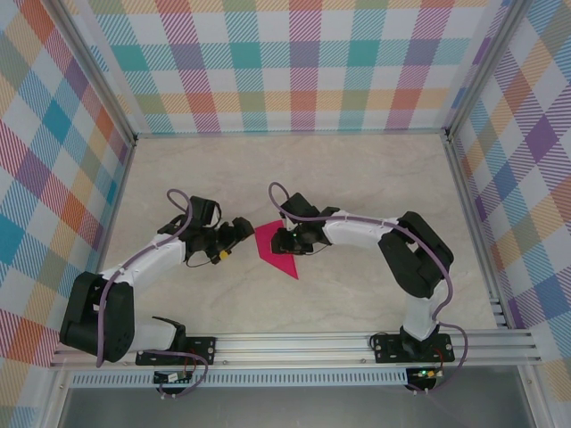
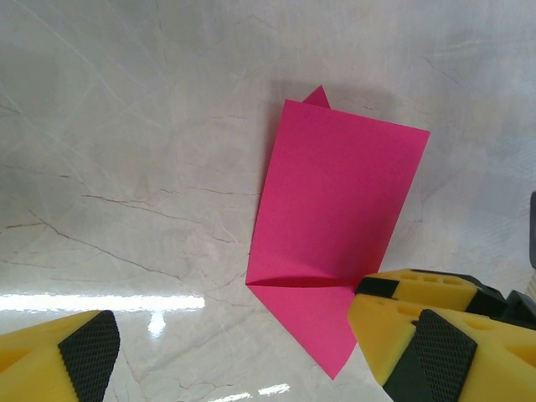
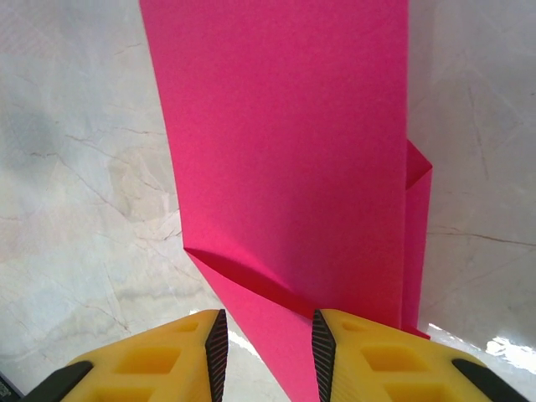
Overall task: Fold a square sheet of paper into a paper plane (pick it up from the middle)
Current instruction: Move the paper to the center of the table, then fold the wing for the fifth time at the center of the table.
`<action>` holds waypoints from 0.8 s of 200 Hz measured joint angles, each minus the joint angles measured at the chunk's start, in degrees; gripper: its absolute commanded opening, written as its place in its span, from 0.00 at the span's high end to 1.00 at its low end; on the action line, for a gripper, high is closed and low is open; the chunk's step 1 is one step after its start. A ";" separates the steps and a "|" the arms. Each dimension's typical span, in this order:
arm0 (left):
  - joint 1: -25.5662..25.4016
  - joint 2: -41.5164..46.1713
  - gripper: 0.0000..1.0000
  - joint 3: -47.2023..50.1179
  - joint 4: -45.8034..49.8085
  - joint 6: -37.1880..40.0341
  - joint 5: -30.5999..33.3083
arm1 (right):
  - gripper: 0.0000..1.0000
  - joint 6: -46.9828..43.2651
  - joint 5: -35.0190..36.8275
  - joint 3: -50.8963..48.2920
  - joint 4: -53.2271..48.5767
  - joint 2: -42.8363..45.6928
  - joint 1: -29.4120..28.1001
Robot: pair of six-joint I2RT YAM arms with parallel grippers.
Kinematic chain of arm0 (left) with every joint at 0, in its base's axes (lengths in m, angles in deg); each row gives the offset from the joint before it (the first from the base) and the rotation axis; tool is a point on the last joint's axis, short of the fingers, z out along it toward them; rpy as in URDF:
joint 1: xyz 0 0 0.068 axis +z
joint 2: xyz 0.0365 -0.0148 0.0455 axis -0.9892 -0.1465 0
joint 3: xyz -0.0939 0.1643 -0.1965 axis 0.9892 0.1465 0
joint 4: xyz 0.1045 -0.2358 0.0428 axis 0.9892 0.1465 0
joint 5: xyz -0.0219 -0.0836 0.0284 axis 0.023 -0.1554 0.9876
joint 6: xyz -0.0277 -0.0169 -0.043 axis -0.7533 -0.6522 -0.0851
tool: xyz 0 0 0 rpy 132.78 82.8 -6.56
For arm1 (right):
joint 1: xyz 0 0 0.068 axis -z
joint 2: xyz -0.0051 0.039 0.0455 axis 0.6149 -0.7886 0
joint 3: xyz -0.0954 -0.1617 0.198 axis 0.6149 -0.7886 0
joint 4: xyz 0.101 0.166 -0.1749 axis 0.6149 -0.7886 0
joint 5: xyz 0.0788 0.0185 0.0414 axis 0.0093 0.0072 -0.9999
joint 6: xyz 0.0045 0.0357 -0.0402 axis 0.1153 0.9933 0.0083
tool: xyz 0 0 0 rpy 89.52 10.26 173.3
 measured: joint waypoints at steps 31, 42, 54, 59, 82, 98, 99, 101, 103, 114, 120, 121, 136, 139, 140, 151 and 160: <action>-0.48 -0.39 0.13 0.72 -1.81 -0.52 -1.33 | 0.66 1.20 0.17 -1.38 0.76 0.00 0.94; -0.85 -0.83 0.15 1.14 -2.99 -1.01 -1.92 | 0.66 1.55 0.20 -2.05 1.14 -0.02 1.31; -1.36 -1.27 0.18 1.46 -3.76 -1.51 -2.43 | 0.66 1.86 0.20 -2.73 1.20 -0.02 1.68; -1.53 -1.44 0.20 1.64 -4.11 -1.68 -2.67 | 0.66 1.95 0.20 -3.04 1.33 -0.04 1.84; -2.29 -1.84 0.26 2.25 -5.57 -2.64 -3.67 | 0.67 2.73 -0.04 -4.20 2.49 -0.11 2.38; -2.95 -2.01 0.31 2.60 -6.75 -3.43 -4.37 | 0.67 3.10 -0.42 -4.59 3.30 -0.11 2.64; -2.99 -2.03 0.32 2.62 -6.84 -3.58 -4.42 | 0.67 3.13 -0.48 -4.63 3.34 -0.11 2.67; -3.06 -2.03 0.33 2.64 -6.95 -3.67 -4.50 | 0.67 3.13 -0.48 -4.68 3.41 -0.11 2.71; -3.17 -2.08 0.33 2.67 -7.13 -3.61 -4.59 | 0.67 3.17 -0.52 -4.74 3.54 -0.11 2.73; -3.69 -2.49 0.37 2.75 -7.96 -4.46 -4.94 | 0.67 3.21 -0.96 -5.07 4.09 -0.11 2.95; -4.00 -2.82 0.39 2.89 -8.68 -4.76 -5.16 | 0.67 3.37 -1.25 -5.18 4.28 -0.11 3.08; -4.02 -2.84 0.39 2.91 -8.74 -4.70 -5.16 | 0.67 3.39 -1.27 -5.20 4.31 -0.11 3.10; -4.90 -3.87 0.42 3.10 -10.05 -5.55 -5.62 | 0.67 3.58 -1.75 -5.35 4.66 -0.11 3.17; -5.09 -4.11 0.42 3.15 -10.29 -5.73 -5.77 | 0.67 3.63 -1.77 -5.40 4.74 -0.11 3.17; -5.18 -4.26 0.42 3.15 -10.43 -5.90 -5.81 | 0.67 3.63 -1.79 -5.40 4.76 -0.11 3.17; -5.84 -5.25 0.43 3.15 -11.21 -6.23 -6.03 | 0.67 3.82 -1.97 -5.62 5.14 -0.11 3.37; -6.40 -6.14 0.45 3.15 -11.89 -6.71 -6.21 | 0.67 4.04 -2.21 -5.75 5.42 -0.11 3.50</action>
